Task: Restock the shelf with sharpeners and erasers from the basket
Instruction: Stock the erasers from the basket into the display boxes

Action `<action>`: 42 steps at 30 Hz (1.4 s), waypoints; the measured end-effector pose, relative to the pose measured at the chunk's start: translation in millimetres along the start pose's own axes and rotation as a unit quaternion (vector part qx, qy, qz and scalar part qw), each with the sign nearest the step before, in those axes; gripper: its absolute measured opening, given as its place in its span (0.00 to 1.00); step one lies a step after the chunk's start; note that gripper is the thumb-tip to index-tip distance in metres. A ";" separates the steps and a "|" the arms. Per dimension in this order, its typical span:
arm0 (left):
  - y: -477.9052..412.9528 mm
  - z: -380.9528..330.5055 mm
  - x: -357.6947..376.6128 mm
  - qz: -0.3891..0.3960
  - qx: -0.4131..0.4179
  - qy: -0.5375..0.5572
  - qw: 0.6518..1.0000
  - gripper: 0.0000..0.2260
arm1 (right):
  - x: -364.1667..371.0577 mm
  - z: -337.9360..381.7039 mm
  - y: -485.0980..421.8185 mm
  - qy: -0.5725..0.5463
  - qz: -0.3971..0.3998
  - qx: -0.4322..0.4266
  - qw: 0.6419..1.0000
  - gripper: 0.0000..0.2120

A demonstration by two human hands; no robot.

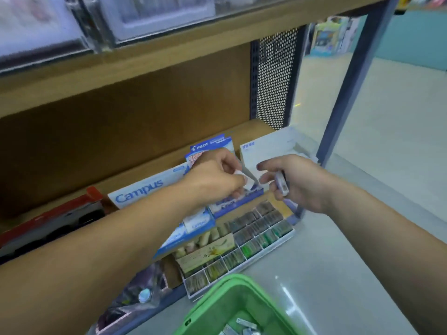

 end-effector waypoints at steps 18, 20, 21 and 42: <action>-127.5 8.6 100.4 -0.052 -0.025 -0.141 0.988 0.08 | -91.5 -38.0 -11.2 -0.210 -0.214 -0.030 0.954 0.13; -128.9 9.9 100.0 -0.033 -0.023 -0.143 0.989 0.05 | -92.0 -37.7 -12.8 -0.240 -0.213 -0.029 0.947 0.11; -128.7 9.3 99.9 -0.022 -0.020 -0.150 0.988 0.04 | -91.6 -36.7 -13.9 -0.247 -0.209 -0.033 0.946 0.10; 2.8 26.6 -26.8 0.000 0.026 -0.094 0.995 0.09 | 31.1 -8.4 -10.7 0.040 0.055 -0.080 0.994 0.10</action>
Point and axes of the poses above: each hand's wrist, its own y-axis away from the middle knuckle, its own x-axis out of the palm, z = x × y, the point moved 4 cm from there along -y, towards the middle knuckle, and after that the axes turned 3 degrees about x, right-handed, at the moved point
